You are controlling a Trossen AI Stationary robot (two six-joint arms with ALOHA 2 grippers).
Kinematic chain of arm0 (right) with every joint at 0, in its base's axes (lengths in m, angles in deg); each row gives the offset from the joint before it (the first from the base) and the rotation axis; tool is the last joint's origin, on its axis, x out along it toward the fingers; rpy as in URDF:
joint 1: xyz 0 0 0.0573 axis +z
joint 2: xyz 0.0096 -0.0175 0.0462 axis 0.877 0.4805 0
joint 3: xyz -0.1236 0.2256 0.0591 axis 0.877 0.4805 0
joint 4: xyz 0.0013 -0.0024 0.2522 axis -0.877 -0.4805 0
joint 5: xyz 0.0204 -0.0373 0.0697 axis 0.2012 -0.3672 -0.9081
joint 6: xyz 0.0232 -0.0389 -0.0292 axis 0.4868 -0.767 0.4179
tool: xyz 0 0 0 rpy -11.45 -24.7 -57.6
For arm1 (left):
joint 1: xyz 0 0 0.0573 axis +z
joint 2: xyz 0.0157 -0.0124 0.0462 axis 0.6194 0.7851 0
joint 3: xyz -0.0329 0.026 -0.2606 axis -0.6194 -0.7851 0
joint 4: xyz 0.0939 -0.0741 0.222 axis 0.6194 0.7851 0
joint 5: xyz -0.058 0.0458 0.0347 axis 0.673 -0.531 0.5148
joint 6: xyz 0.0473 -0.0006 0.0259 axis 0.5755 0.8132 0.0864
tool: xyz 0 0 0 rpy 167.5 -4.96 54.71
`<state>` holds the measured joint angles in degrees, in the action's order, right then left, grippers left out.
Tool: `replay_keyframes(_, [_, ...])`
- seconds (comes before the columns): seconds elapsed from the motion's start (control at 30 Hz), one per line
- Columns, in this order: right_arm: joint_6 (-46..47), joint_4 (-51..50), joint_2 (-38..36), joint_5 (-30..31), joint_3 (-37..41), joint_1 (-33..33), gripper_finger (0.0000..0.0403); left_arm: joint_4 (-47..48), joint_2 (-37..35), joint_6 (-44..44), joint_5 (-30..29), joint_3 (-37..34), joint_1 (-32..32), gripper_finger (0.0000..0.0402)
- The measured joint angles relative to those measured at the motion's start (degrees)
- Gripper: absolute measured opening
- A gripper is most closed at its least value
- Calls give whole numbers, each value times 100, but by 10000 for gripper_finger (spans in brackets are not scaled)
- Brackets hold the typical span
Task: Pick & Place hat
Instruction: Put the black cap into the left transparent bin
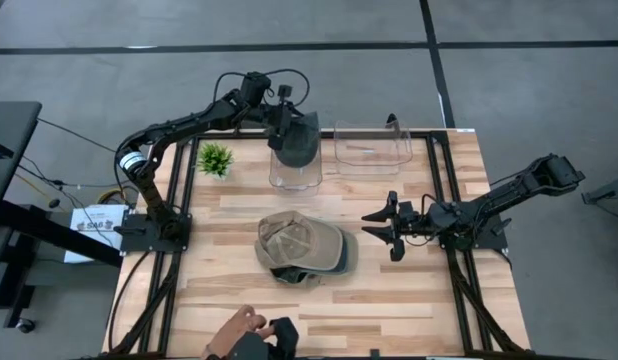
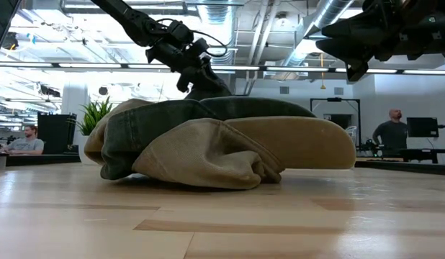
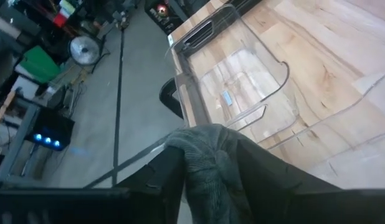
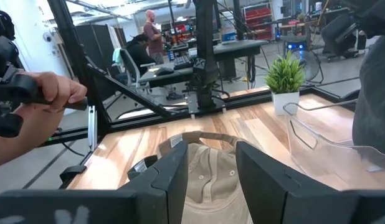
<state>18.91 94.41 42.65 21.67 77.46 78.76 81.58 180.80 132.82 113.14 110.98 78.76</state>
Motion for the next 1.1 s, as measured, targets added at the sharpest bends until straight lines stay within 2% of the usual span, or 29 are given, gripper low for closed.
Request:
replay_keyframes(0.33, [1, -71, 0, 0, 1, 0, 124, 4, -2, -692, -618, 0, 0, 148])
replay_keyframes(0.5, [3, -73, 0, 0, 1, 0, 124, 47, -6, -965, -656, 0, 0, 148])
replay_keyframes(0.73, [41, -85, 0, 0, 1, 0, 124, 132, -60, -1072, -804, 0, -84, 148])
replay_keyframes(1.1, [58, -113, 0, -16, 1, 0, 124, 305, -61, -1041, -1509, 0, -112, 148])
